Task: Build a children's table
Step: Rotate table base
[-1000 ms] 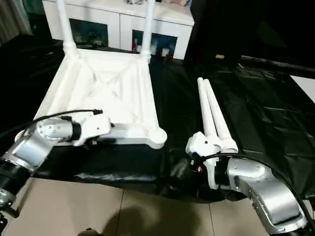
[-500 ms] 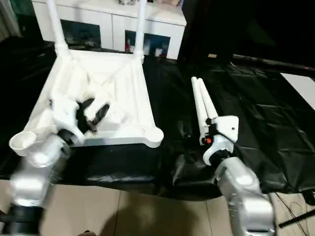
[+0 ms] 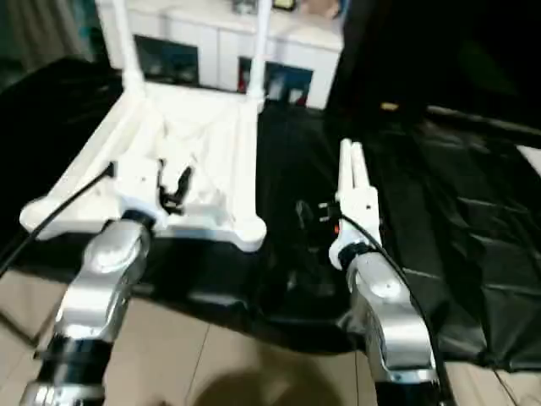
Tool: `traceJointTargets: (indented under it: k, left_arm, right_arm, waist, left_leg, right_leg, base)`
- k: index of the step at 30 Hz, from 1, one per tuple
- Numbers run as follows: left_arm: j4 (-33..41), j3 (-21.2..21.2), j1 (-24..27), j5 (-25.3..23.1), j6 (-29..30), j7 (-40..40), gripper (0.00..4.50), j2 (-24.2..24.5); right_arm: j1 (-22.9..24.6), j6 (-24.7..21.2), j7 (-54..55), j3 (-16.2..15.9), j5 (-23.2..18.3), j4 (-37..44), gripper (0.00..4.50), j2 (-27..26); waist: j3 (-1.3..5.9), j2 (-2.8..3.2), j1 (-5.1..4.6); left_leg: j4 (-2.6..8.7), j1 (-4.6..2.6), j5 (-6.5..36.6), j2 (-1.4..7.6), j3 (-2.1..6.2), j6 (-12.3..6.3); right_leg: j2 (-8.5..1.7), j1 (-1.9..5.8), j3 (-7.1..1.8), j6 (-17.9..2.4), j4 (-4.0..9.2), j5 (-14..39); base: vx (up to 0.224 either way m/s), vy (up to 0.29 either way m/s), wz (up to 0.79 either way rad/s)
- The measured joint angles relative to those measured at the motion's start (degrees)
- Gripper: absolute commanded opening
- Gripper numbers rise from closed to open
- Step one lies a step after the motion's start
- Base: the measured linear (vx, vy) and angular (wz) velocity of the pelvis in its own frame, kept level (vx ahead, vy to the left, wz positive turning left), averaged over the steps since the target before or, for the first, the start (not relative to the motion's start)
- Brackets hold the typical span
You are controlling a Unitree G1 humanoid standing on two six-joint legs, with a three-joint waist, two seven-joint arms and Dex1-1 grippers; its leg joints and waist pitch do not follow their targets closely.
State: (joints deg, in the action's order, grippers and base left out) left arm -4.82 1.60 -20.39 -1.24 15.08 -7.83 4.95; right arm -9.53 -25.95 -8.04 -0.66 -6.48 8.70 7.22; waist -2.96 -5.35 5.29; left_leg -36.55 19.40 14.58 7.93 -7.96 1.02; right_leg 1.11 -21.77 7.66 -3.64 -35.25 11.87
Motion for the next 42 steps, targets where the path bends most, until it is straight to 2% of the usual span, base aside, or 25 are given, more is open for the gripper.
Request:
traceJointTargets:
  k: [2,4,7,8,9,10,12,14,17,21,23,24,28,29,30,32,33,34,35,36,37,38,40,41,42]
  left_arm:
    - [0.00,0.50,0.01,1.01,0.72,-0.81,2.63,0.09]
    - [0.09,0.65,-0.08,1.59,1.19,-1.43,2.63,-0.19]
    - [0.07,0.91,-0.22,1.69,1.75,-1.93,2.63,0.46]
    - [0.06,0.97,-0.26,1.71,1.98,-1.94,2.63,0.63]
    - [0.06,1.05,-0.34,1.75,2.06,-1.96,2.63,0.93]
    - [0.08,1.33,-0.38,1.93,2.11,-2.00,2.63,1.34]
    - [0.09,1.43,-0.47,2.66,2.33,-2.08,2.63,1.30]
    - [0.08,0.78,-0.51,2.88,2.58,-2.59,2.63,1.08]
    - [0.09,1.17,-0.63,3.30,2.98,-2.96,2.63,1.44]
    - [0.07,1.99,-0.86,3.62,3.53,-3.21,2.63,2.34]
    - [0.06,1.90,-1.26,3.80,3.54,-3.27,2.63,2.43]
    - [0.06,1.66,-1.30,3.86,3.53,-3.47,2.63,2.44]
    - [0.06,1.79,-1.64,3.86,3.54,-3.89,2.63,3.03]
    - [0.07,1.78,-1.70,3.86,3.53,-3.92,2.63,3.02]
    - [0.04,1.40,-1.96,3.87,3.58,-4.05,2.63,2.77]
    - [0.07,-0.11,-2.36,4.04,3.59,-4.46,2.63,2.14]
    - [0.07,-0.09,-2.22,4.08,3.61,-4.46,2.63,2.30]
    - [0.13,0.35,-2.22,4.10,3.61,-4.45,2.63,2.76]
    - [0.12,0.91,-1.98,4.12,3.66,-4.44,2.63,3.23]
    - [0.05,1.54,-1.46,4.13,3.75,-4.42,2.63,3.75]
    - [-0.10,2.81,-1.43,4.10,3.92,-4.35,2.63,4.40]
    - [0.03,3.00,-1.43,4.11,3.91,-4.36,2.63,4.38]
    - [0.16,2.99,-1.44,4.13,3.94,-4.40,2.63,4.31]
    - [0.16,2.99,-1.43,4.14,3.96,-4.41,2.63,4.27]
    - [0.21,2.88,-1.39,4.24,4.07,-4.44,2.63,4.20]
  right_arm:
    - [0.12,-0.02,-0.04,0.05,-0.08,-0.01,4.50,0.07]
    - [0.23,-0.03,-0.06,0.01,-0.08,-0.04,4.50,0.02]
    - [0.20,-0.05,-0.07,-0.42,-0.08,-0.16,4.50,-0.43]
    - [0.15,-0.05,-0.09,-0.62,-0.09,-0.16,4.50,-0.63]
    - [0.18,-0.05,-0.07,-0.77,-0.09,-0.16,4.50,-0.84]
    - [0.12,-0.06,-0.05,-0.90,-0.09,-0.22,4.50,-0.88]
    - [-0.09,0.01,0.05,-0.43,-0.08,-0.23,4.50,-0.62]
    - [-0.13,0.01,0.20,0.24,-0.10,-0.57,4.50,-0.86]
    - [-0.21,0.00,0.09,0.11,-0.27,-0.62,4.50,-1.67]
    - [-0.64,-0.01,0.11,-0.28,-0.45,-0.64,4.50,-1.95]
    - [-0.55,-0.18,0.29,0.13,-0.51,-0.64,4.50,-1.93]
    - [-0.49,-0.23,0.39,0.16,-0.51,-0.63,4.50,-2.02]
    - [-0.48,-0.68,0.38,0.18,-0.74,-0.42,4.50,-2.63]
    - [-0.47,-0.78,0.39,0.23,-0.70,-0.38,4.50,-2.47]
    - [-0.19,-0.86,0.56,0.49,-0.61,-0.39,4.50,-2.00]
    - [0.27,-0.89,1.25,1.37,-0.21,-0.50,4.50,-1.64]
    - [0.10,-0.87,1.38,1.42,-0.10,-0.39,4.50,-1.51]
    - [-0.59,-0.84,1.38,1.38,-0.10,-0.25,4.50,-1.47]
    - [-0.79,-0.84,1.40,1.37,-0.08,-0.31,4.50,-1.93]
    - [-0.84,-0.88,1.30,0.24,-0.17,-0.29,4.50,-2.65]
    - [-1.06,-0.87,1.16,-0.84,-0.16,0.07,4.50,-2.99]
    - [-1.10,-0.88,1.23,-0.85,-0.11,0.07,4.50,-2.85]
    - [-1.15,-1.04,1.40,-0.84,0.11,0.08,4.50,-2.52]
    - [-1.14,-1.19,1.46,-0.84,0.19,0.10,4.50,-2.50]
    - [-1.08,-2.25,1.72,-0.79,0.30,0.41,4.50,-2.40]
  waist:
    - [-0.12,-0.01,0.90]
    - [-0.23,0.49,1.71]
    - [-0.45,1.75,1.32]
    - [-0.67,1.65,1.15]
    - [-0.99,1.21,0.83]
    - [-1.20,0.40,0.70]
    - [-1.07,0.31,1.84]
    - [-0.92,0.98,2.33]
    - [-0.69,0.81,1.74]
    - [-0.72,0.73,1.97]
    - [-0.81,0.86,2.09]
    - [-0.88,0.96,2.09]
    - [-0.80,0.77,0.91]
    - [-0.76,0.69,1.21]
    - [-0.82,0.76,1.82]
    - [-0.72,0.91,2.74]
    - [-0.56,1.01,2.90]
    - [-0.28,2.42,2.74]
    - [-0.43,3.25,2.41]
    - [-0.33,2.97,1.76]
    - [-0.22,2.48,0.74]
    - [-0.18,2.42,0.60]
    - [-0.06,1.88,-0.39]
    - [-0.05,1.21,-0.89]
    - [0.02,-0.05,-1.62]
  left_leg:
    - [0.18,0.08,-0.21,0.31,-0.99,0.36]
    - [0.87,0.00,-0.23,0.11,-0.99,0.39]
    - [1.94,-0.81,-1.14,2.19,-0.85,2.28]
    - [1.99,-1.50,-1.27,2.62,-1.30,2.56]
    - [1.95,-2.20,-1.25,2.56,-2.34,2.63]
    - [2.07,-3.15,-1.04,2.43,-3.63,2.95]
    - [2.16,-2.86,-0.52,1.87,-2.81,3.10]
    - [2.41,-2.12,-1.05,1.70,-2.41,3.54]
    - [2.36,-1.77,-1.55,1.79,-2.53,3.27]
    - [2.64,-2.58,-0.36,2.20,-4.73,4.06]
    - [2.62,-3.74,0.58,2.19,-4.92,4.23]
    - [2.72,-5.00,1.25,2.19,-4.93,4.38]
    - [3.31,-7.82,3.16,2.27,-6.04,4.47]
    - [3.24,-7.82,3.63,1.90,-6.39,4.67]
    - [1.23,-7.13,4.13,1.35,-4.17,4.47]
    - [-5.63,-1.94,4.01,-0.57,0.79,4.33]
    - [-5.50,0.44,3.52,-1.27,2.01,4.92]
    - [-0.93,2.30,1.31,-0.67,3.17,3.96]
    - [-1.34,2.69,-1.48,0.14,3.74,0.69]
    - [-1.64,2.57,-0.74,-0.19,3.71,0.14]
    - [-1.66,2.26,-0.38,-0.67,3.71,-0.46]
    - [-1.58,1.93,-0.22,-0.76,3.60,-0.66]
    - [-1.24,1.46,-0.13,-1.35,3.21,-0.79]
    - [-1.05,1.13,-0.11,-1.71,2.81,-0.75]
    - [-0.98,0.75,0.00,-2.27,2.29,-0.56]
  right_leg:
    - [-0.24,-0.19,-0.31,-1.04,-0.65,0.49]
    - [-0.21,-0.17,-0.42,-0.79,-0.19,0.34]
    - [-0.21,1.43,1.96,0.63,2.33,-0.15]
    - [-0.69,1.81,1.01,0.85,0.63,0.52]
    - [-2.42,1.87,-0.95,0.26,-1.30,1.68]
    - [-4.18,1.78,-1.88,0.86,-2.70,3.17]
    - [-4.34,2.27,-2.03,1.01,-2.62,3.51]
    - [-4.21,1.79,-2.04,1.16,-2.37,3.43]
    - [-3.96,1.23,-2.43,1.01,-2.16,3.08]
    - [-2.25,1.02,-6.02,0.90,-1.98,3.09]
    - [-0.74,1.65,-8.23,0.90,-1.43,3.09]
    - [0.07,2.36,-9.55,0.89,-1.17,3.10]
    - [0.66,2.68,-11.07,0.57,-1.83,4.18]
    - [1.13,3.35,-12.06,0.73,-1.96,4.44]
    - [2.26,3.73,-13.51,0.77,-1.68,4.48]
    - [2.73,4.72,-13.67,1.20,-0.57,4.21]
    - [2.84,5.09,-13.32,1.56,-0.23,3.98]
    - [4.07,5.62,-12.09,1.70,-0.03,4.31]
    - [3.91,5.63,-9.89,1.86,-1.13,5.13]
    - [2.19,4.84,-7.43,1.49,-3.15,5.91]
    - [0.12,3.09,-5.27,1.82,-7.48,6.39]
    - [-1.07,2.20,-4.89,1.97,-8.53,6.41]
    - [-4.12,0.52,-4.29,2.85,-7.08,5.95]
    - [-5.25,0.32,-4.49,3.38,-4.65,5.44]
    - [-6.53,1.03,-5.22,5.53,-2.42,2.74]
  base:
    - [-0.018,-0.090,0.22]
    - [-0.026,-0.056,0.07]
    - [0.000,0.000,0.00]
    - [0.000,0.000,0.00]
    - [0.000,0.000,0.00]
    - [0.000,0.000,0.00]
    - [0.080,-0.018,0.04]
    - [0.038,-0.002,0.00]
    - [0.070,0.023,0.06]
    - [0.065,0.028,-0.26]
    - [0.054,0.021,-0.30]
    - [0.075,0.014,-0.43]
    - [0.081,0.010,-0.41]
    - [0.146,0.014,-0.34]
    - [0.166,0.046,-0.27]
    - [0.116,0.060,-0.21]
    - [-0.130,0.078,-0.05]
    - [-0.130,0.078,-0.05]
    - [-0.157,0.094,-0.08]
    - [0.038,0.067,0.00]
    - [0.038,0.067,0.00]
    - [0.079,0.057,0.09]
    - [0.000,0.000,0.00]
    - [0.000,0.000,0.00]
    - [0.011,-0.092,0.03]
